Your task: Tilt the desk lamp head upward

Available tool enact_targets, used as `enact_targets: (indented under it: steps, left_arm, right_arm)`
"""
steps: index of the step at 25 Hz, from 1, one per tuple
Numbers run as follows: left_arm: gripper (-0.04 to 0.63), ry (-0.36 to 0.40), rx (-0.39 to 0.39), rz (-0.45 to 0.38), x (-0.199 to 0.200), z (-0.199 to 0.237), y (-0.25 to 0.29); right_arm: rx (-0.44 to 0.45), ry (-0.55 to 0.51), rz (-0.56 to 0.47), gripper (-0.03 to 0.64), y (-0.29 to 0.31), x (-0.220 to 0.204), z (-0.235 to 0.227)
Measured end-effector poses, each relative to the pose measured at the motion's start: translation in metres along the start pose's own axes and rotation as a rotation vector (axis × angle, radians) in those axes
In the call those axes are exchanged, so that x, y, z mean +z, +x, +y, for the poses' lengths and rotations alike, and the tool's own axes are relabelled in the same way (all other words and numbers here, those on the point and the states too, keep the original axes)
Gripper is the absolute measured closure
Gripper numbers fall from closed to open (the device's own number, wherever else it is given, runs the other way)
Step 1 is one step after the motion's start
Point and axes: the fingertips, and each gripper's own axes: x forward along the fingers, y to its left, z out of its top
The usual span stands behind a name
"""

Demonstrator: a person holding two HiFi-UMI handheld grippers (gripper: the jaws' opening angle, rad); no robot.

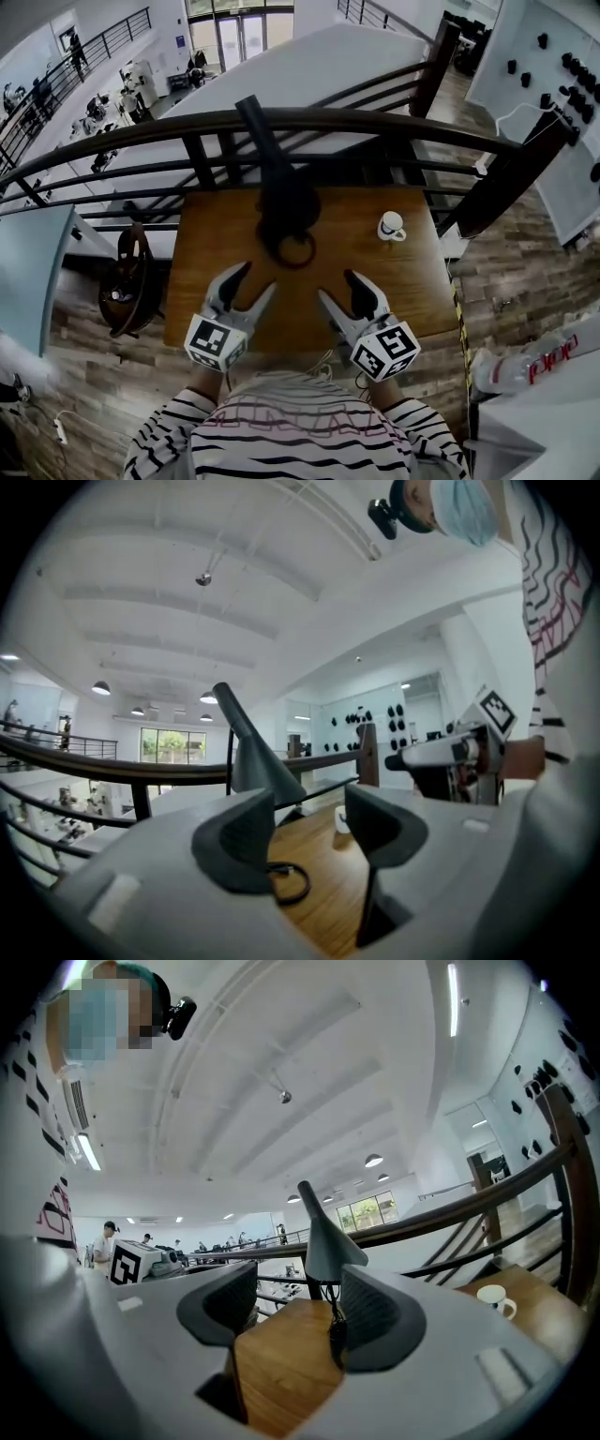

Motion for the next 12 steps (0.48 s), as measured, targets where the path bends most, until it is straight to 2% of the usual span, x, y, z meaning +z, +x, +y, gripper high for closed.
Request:
enact_targets:
  steps: [5, 12]
  left_arm:
    - [0.367, 0.008, 0.094, 0.009, -0.002, -0.004, 0.042]
    - [0.367, 0.022, 0.219, 0.042, -0.011, 0.010, 0.057]
  right_arm:
    - [0.073, -0.001, 0.017, 0.353, -0.002, 0.012, -0.051]
    - [0.165, -0.001, 0.044, 0.353, -0.001, 0.015, -0.081]
